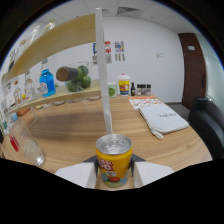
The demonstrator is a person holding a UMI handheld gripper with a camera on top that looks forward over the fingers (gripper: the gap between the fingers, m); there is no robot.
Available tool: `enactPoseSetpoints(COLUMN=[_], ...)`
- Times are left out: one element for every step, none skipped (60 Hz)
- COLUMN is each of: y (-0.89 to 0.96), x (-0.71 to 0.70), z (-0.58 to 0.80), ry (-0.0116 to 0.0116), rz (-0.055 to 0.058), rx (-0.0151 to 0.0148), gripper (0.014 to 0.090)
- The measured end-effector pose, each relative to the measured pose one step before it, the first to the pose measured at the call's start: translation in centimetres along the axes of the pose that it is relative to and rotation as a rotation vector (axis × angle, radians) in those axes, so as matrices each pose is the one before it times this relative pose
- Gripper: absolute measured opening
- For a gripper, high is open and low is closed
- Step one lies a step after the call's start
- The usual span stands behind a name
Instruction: Make me a cup of Vodka Sunrise.
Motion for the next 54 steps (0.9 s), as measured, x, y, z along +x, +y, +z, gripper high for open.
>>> enactPoseSetpoints(y=[0.087, 0.060, 0.128, 0.081, 0.131, 0.096, 0.138, 0.147, 0.142, 0.125, 0.122, 0.066, 0.032, 0.034, 0.005, 0.016, 0.024, 0.030, 0.040, 0.065, 0.049, 0.065, 0.053, -0.020, -0.147, -0.263, -0.311, -0.338, -0.320, -0.285, -0.238, -0.308, -0.321, -0.370, -0.373, -0.363, -0.361, -0.340, -0.329, -0.315, -0.391, -0.305, -0.286, -0.278, -0.242, -0.218, -0.168, -0.127, -0.078, -0.069, -0.062, -0.051, 0.018, 0.011], x=[0.039, -0.066, -0.015, -0.018, -0.008, 0.021, -0.016, -0.010, -0.006, 0.012, -0.014, -0.049, 0.007, 0.034, 0.014, 0.015, -0.005, 0.003, 0.008, 0.018, 0.057, 0.146, 0.156, 0.105, 0.074, 0.024, -0.037, 0.033, -0.002, -0.023, -0.013, -0.112, -0.103, -0.172, -0.156, -0.171, -0.228, -0.273, -0.332, -0.329, -0.221, -0.425, -0.452, -0.425, -0.544, -0.587, -0.585, -0.636, -0.641, -0.673, -0.735, -0.778, -0.723, -0.814], z=[-0.101, -0.057, -0.115, -0.097, -0.100, -0.074, -0.123, -0.121, -0.117, -0.060, -0.100, -0.066, -0.061, -0.053, -0.020, -0.003, -0.015, 0.037, 0.038, 0.009, 0.017, -0.018, -0.058, -0.133, -0.191, -0.239, -0.297, -0.316, -0.355, -0.361, -0.429, -0.424, -0.477, -0.517, -0.520, -0.538, -0.574, -0.567, -0.588, -0.577, -0.591, -0.603, -0.559, -0.615, -0.537, -0.544, -0.528, -0.461, -0.451, -0.439, -0.394, -0.380, -0.320, -0.270], ry=[-0.00057, -0.00069, -0.00116, -0.00073, -0.00030, 0.00050, 0.00043, 0.00040, 0.00063, 0.00071, -0.00011, 0.00013, 0.00212, 0.00301, 0.00213, 0.00172, 0.00116, 0.00073, 0.00134, 0.00234, 0.00540, 0.00870, 0.00940, 0.00748, 0.00624, 0.00505, 0.00343, 0.00514, 0.00503, 0.00445, 0.00406, 0.00160, 0.00282, 0.00346, 0.00355, 0.00297, 0.00216, 0.00116, 0.00122, 0.00177, 0.00211, 0.00252, 0.00193, -0.00026, -0.00173, -0.00250, -0.00230, -0.00170, -0.00156, -0.00277, -0.00455, -0.00539, -0.00563, -0.00736], rz=[-0.0029, -0.0039, -0.0029, -0.0024, -0.0021, -0.0019, -0.0001, -0.0001, -0.0008, -0.0025, -0.0028, -0.0051, -0.0088, -0.0085, -0.0043, 0.0010, 0.0055, 0.0055, 0.0042, 0.0026, -0.0007, -0.0009, -0.0024, -0.0024, -0.0019, -0.0013, -0.0009, 0.0007, -0.0002, 0.0004, 0.0000, 0.0004, -0.0002, 0.0002, 0.0009, 0.0006, 0.0006, 0.0007, 0.0011, 0.0011, 0.0003, 0.0004, 0.0004, 0.0002, -0.0001, -0.0011, -0.0013, -0.0005, -0.0001, -0.0002, -0.0006, -0.0002, 0.0013, 0.0010], rx=[-0.00003, -0.00285, -0.00221, -0.00158, -0.00253, -0.00316, -0.00337, -0.00414, -0.00384, -0.00443, -0.00193, 0.00026, 0.00145, 0.00130, 0.00037, -0.00072, -0.00362, -0.00320, -0.00399, -0.00559, -0.00644, -0.00692, -0.00632, -0.00423, 0.00031, 0.00485, 0.00731, 0.00740, 0.00580, 0.00454, 0.00270, 0.00316, 0.00451, 0.00643, 0.00741, 0.00735, 0.00691, 0.00582, 0.00551, 0.00548, 0.00523, 0.00702, 0.00664, 0.00539, 0.00614, 0.00516, 0.00422, 0.00347, 0.00243, 0.00249, 0.00392, 0.00480, 0.00639, 0.00321], gripper=[0.0526, 0.0528, 0.0529, 0.0530, 0.0531, 0.0529, 0.0529, 0.0530, 0.0529, 0.0530, 0.0531, 0.0532, 0.0531, 0.0532, 0.0533, 0.0533, 0.0534, 0.0535, 0.0539, 0.0543, 0.0566, 0.0600, 0.0632, 0.0682, 0.0739, 0.0792, 0.0843, 0.0865, 0.0847, 0.0845, 0.0847, 0.0852, 0.0852, 0.0849, 0.0851, 0.0852, 0.0853, 0.0853, 0.0852, 0.0851, 0.0851, 0.0850, 0.0852, 0.0851, 0.0854, 0.0852, 0.0854, 0.0851, 0.0852, 0.0852, 0.0851, 0.0850, 0.0848, 0.0849])
